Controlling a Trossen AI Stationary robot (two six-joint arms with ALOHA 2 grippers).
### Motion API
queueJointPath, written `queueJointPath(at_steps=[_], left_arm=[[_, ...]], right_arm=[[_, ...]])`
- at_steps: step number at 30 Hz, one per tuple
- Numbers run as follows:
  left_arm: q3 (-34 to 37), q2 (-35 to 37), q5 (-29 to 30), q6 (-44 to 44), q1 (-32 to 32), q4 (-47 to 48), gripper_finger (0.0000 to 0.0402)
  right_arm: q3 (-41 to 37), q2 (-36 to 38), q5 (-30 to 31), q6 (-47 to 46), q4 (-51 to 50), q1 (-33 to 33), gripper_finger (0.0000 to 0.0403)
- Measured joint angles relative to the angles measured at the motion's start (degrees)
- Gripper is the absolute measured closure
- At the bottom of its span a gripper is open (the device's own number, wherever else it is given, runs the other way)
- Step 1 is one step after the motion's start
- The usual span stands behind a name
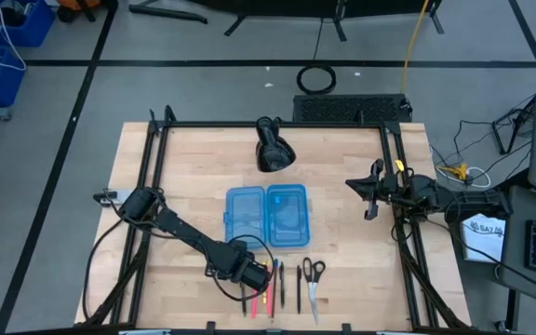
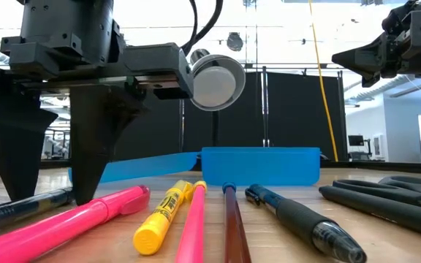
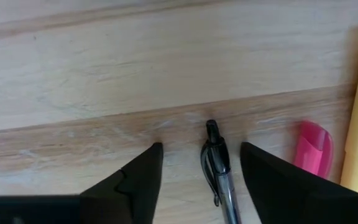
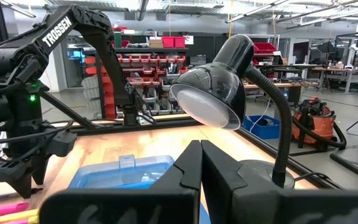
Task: Pick & place school supplies into a supply box
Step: Put the left black pen into the blue supply box
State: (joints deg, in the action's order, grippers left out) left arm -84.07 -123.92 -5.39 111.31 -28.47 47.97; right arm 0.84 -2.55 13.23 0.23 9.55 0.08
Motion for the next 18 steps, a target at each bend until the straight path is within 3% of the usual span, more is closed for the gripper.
queueJointPath(at_steps=[6, 18], left_arm=[[0.0, 0.0, 0.27, -0.15, -0.04, 0.12, 0.0245], [0.0, 0.0, 0.29, -0.59, -0.17, -0.01, 0.027]], right_arm=[[0.02, 0.0, -0.02, 0.0, -0.09, 0.02, 0.0403], [0.02, 0.0, -0.02, -0.02, -0.16, 0.02, 0.0403]])
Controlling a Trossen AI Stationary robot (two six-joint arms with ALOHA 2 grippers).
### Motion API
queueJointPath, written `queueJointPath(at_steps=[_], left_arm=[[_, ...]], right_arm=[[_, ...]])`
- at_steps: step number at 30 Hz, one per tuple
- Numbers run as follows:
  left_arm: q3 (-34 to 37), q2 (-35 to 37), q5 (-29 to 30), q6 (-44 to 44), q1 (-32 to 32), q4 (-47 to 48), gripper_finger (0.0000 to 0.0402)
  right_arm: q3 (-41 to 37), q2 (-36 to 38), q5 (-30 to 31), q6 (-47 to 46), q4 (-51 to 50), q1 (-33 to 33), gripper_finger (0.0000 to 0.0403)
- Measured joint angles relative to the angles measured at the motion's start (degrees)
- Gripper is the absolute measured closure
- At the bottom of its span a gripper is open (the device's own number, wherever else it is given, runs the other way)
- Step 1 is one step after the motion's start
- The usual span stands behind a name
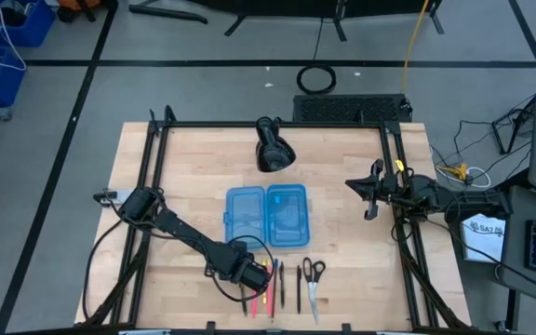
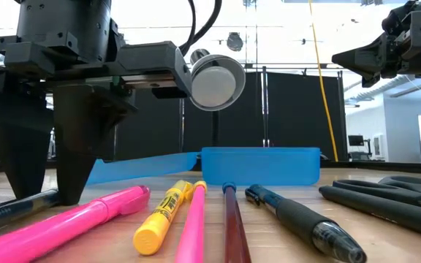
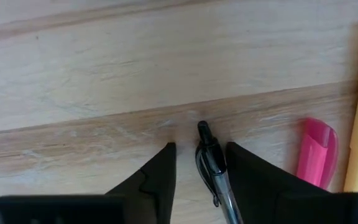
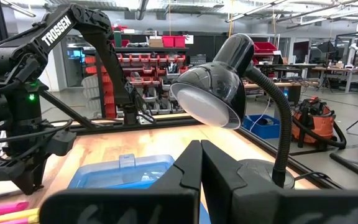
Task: Pick & place school supplies into a supply box
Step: Put the left black pen into the blue supply box
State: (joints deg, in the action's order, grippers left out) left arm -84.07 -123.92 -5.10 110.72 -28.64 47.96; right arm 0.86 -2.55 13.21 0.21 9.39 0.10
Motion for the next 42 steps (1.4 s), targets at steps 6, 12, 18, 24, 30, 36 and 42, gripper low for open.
queueJointPath(at_steps=[6, 12, 18, 24, 30, 36, 42], left_arm=[[0.0, 0.0, 0.01, 0.0, -0.02, -0.11, 0.031], [0.0, 0.0, 0.04, 0.02, -0.02, -0.12, 0.0328], [0.0, 0.01, 1.03, -0.66, -0.05, -0.12, 0.0329], [0.06, 0.92, 4.99, -1.36, -0.25, 0.04, 0.033], [-3.36, 0.72, 5.27, -3.68, -0.09, 4.7, 0.033], [-6.34, 0.36, 7.09, -5.65, 0.02, 7.5, 0.033], [-7.01, 0.26, 9.68, -6.7, 0.42, 8.65, 0.033]], right_arm=[[-0.02, 0.0, 0.0, 0.0, -0.09, 0.0, 0.0403], [0.0, 0.0, -0.01, 0.0, -0.09, -0.02, 0.0403], [-0.01, 0.0, -0.02, -0.02, -0.09, -0.02, 0.0403], [-0.02, 0.0, -0.02, -0.04, -0.09, 0.0, 0.0403], [0.0, 0.0, -0.02, -1.27, -0.22, -0.02, 0.0403], [-0.02, 0.02, -0.02, -1.2, -0.22, -0.02, 0.0403], [-0.01, 0.02, -0.02, -1.11, -0.22, 0.0, 0.0403]])
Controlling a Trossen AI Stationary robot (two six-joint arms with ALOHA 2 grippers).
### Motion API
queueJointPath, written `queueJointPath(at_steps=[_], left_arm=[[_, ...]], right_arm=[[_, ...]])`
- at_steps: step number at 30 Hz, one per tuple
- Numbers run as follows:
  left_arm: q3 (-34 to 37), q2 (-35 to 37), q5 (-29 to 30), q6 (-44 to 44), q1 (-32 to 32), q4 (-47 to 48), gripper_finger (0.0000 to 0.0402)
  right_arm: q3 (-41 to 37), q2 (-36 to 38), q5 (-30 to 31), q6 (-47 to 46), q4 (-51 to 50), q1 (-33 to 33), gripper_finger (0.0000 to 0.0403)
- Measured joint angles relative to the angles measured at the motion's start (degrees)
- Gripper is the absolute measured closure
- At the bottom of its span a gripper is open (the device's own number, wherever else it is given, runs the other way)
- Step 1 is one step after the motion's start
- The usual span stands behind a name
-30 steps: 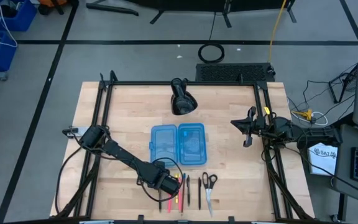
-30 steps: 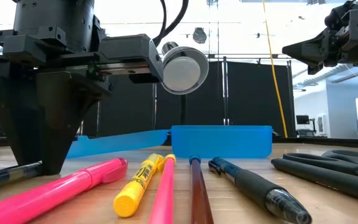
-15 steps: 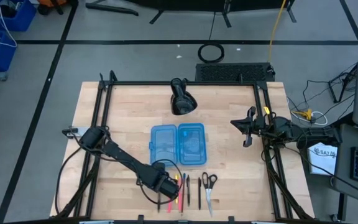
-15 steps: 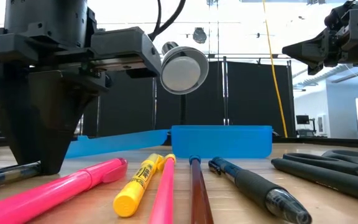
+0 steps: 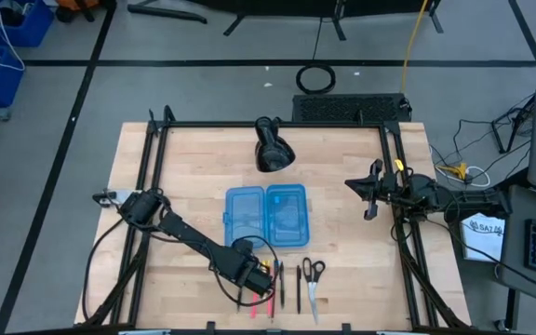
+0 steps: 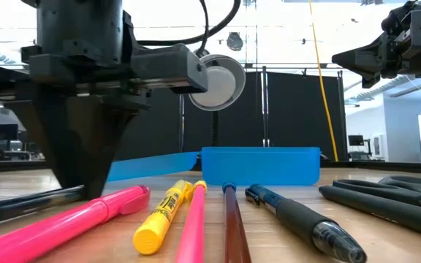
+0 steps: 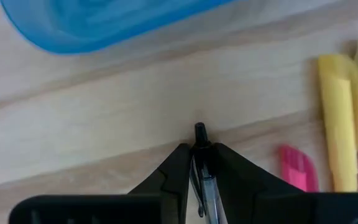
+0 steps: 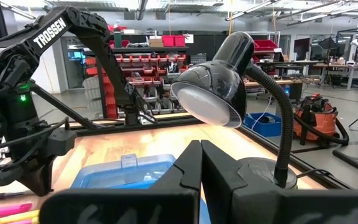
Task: Pick & place school supplies into a supply box
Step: Put the left black pen into the blue supply box
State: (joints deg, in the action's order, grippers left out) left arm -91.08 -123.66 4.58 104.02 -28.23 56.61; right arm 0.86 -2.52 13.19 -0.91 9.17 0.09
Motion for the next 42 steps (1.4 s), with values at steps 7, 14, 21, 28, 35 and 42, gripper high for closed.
queueJointPath(at_steps=[7, 14, 21, 28, 35, 42], left_arm=[[-0.1, 0.07, -0.5, -2.38, 0.15, 0.05, 0.033], [-0.27, 2.48, 0.55, -3.76, 0.19, -1.02, 0.033], [-0.32, 5.69, 3.6, -5.33, 0.12, -1.17, 0.033], [-0.32, 9.76, 3.56, -9.86, 2.41, -1.19, 0.033], [-0.43, 12.21, 1.13, -15.32, 7.0, -1.85, 0.033], [-0.43, 12.5, -3.13, -21.77, 12.04, -3.92, 0.033]], right_arm=[[0.01, 0.0, 0.0, 0.02, 0.0, -0.01, 0.0403], [0.01, 0.0, 0.01, 0.04, -0.02, 0.0, 0.0403], [0.01, -0.04, 0.07, 0.04, -0.05, -0.02, 0.0403], [0.0, -0.04, 0.09, -0.11, -0.04, -0.01, 0.0403], [0.0, -0.04, 0.13, -0.08, -0.02, -0.01, 0.0403], [0.0, -0.06, 0.18, -0.11, 0.0, -0.02, 0.0403]])
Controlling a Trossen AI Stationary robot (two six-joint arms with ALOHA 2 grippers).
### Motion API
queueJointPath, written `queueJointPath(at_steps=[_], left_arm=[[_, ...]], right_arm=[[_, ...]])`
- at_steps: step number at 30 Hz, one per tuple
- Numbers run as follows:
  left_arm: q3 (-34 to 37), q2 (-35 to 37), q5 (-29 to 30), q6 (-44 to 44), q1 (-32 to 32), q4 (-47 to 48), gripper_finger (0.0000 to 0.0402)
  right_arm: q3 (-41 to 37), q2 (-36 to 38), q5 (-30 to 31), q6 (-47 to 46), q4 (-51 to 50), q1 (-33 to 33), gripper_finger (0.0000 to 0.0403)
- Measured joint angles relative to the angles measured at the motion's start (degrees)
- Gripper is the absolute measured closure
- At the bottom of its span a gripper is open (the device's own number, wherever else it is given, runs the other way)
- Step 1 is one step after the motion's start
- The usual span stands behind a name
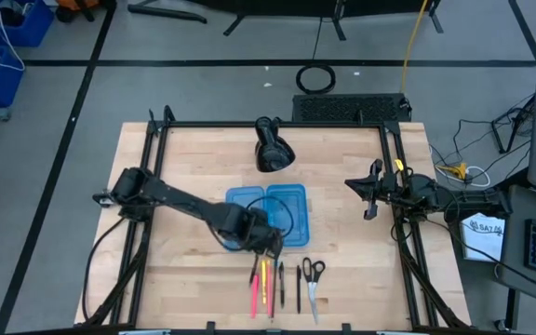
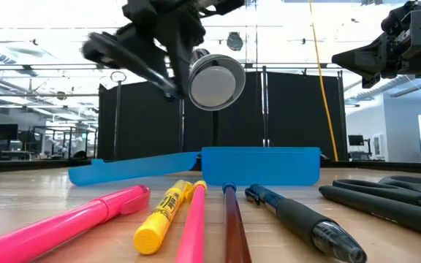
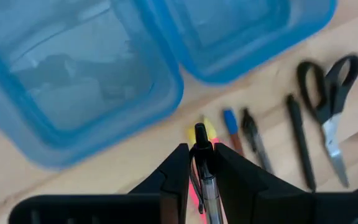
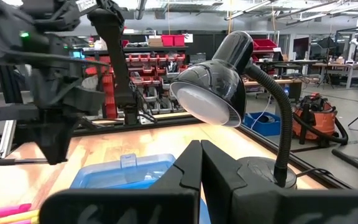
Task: Pick & place school supplies into a supply box
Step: Put the left black pen into the blue supply box
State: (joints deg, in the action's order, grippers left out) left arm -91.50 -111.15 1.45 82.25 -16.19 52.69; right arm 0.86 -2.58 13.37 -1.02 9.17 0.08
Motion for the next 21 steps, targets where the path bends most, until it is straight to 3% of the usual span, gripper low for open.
queueJointPath(at_steps=[13, 21], left_arm=[[0.0, 0.0, -0.84, -12.77, 11.16, -5.64, 0.033], [0.0, 0.0, 3.57, -17.39, 16.89, -14.19, 0.033]], right_arm=[[0.0, 0.01, -0.01, -0.02, 0.0, 0.02, 0.0403], [0.01, 0.01, -0.01, -0.04, 0.0, 0.02, 0.0403]])
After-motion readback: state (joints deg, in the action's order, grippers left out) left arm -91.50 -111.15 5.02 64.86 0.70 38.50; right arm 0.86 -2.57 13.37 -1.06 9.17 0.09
